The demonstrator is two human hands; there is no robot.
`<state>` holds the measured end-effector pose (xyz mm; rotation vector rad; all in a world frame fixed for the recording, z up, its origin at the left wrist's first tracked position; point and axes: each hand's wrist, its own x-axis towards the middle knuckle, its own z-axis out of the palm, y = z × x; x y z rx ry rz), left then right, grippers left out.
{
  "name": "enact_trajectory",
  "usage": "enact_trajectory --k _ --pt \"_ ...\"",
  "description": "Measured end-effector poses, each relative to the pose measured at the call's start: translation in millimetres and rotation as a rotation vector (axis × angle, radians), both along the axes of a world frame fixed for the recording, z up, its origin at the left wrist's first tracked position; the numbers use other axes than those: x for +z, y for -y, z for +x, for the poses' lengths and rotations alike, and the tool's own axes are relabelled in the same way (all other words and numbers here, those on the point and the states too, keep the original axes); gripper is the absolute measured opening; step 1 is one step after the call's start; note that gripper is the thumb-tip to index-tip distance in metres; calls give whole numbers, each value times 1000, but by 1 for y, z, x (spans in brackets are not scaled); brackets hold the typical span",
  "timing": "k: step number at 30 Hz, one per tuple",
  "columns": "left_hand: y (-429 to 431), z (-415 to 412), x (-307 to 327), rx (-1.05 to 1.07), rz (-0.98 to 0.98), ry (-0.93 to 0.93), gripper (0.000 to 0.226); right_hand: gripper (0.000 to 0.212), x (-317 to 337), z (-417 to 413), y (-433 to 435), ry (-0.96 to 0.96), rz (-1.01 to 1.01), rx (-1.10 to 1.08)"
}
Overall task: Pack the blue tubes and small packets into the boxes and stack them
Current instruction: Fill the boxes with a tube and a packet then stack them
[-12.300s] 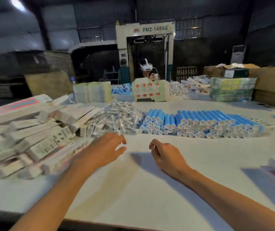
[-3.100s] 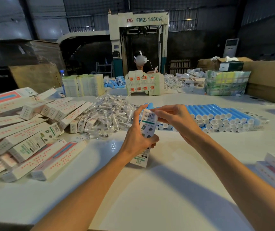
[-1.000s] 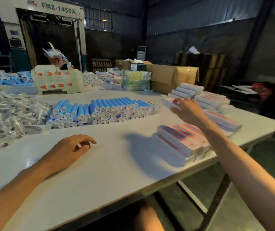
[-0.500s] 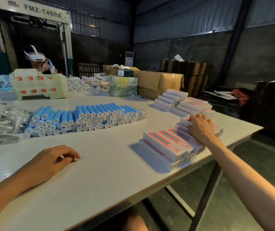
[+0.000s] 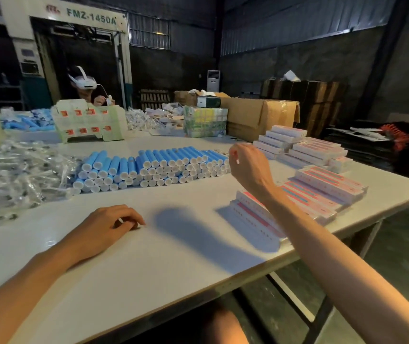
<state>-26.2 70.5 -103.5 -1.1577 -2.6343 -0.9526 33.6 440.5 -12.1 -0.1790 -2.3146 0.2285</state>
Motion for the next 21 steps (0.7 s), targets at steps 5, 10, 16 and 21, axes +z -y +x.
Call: enact_trajectory --k 5,10,16,21 --pt "1 3 12 133 -55 -96 36 19 -1 -37 130 -13 -97 373" --pt "18 8 37 330 -309 -89 37 13 -42 -61 221 51 -261 622" --pt "77 20 63 602 -501 -55 25 7 -96 -81 247 235 -352 726" --pt "156 41 64 1157 -630 -4 50 13 -97 -87 242 333 -465 763"
